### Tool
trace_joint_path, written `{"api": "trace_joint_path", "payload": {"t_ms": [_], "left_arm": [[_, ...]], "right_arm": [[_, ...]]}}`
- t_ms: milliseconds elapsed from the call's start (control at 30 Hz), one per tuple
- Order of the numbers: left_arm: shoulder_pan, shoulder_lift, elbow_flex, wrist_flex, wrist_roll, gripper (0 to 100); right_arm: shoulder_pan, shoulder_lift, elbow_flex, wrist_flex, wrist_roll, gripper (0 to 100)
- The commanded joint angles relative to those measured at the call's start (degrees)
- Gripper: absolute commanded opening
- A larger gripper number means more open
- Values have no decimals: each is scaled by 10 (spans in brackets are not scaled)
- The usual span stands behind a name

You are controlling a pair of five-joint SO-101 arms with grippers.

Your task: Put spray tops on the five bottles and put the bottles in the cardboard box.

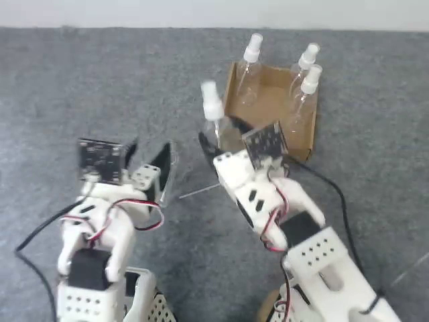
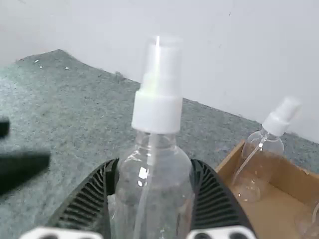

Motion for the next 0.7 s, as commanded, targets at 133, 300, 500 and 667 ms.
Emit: {"api": "trace_joint_path", "payload": {"t_ms": [133, 300, 500, 667], "left_arm": [[93, -65, 73, -26, -31, 221], [95, -91, 114, -67, -32, 276], [94, -54, 150, -143, -57, 276], [94, -6, 148, -171, -60, 276]], "right_arm": [[7, 201, -228, 16, -8, 6], [-11, 293, -294, 46, -9, 6], [-61, 287, -342, 153, -9, 6], [-82, 211, -341, 221, -7, 6]]}}
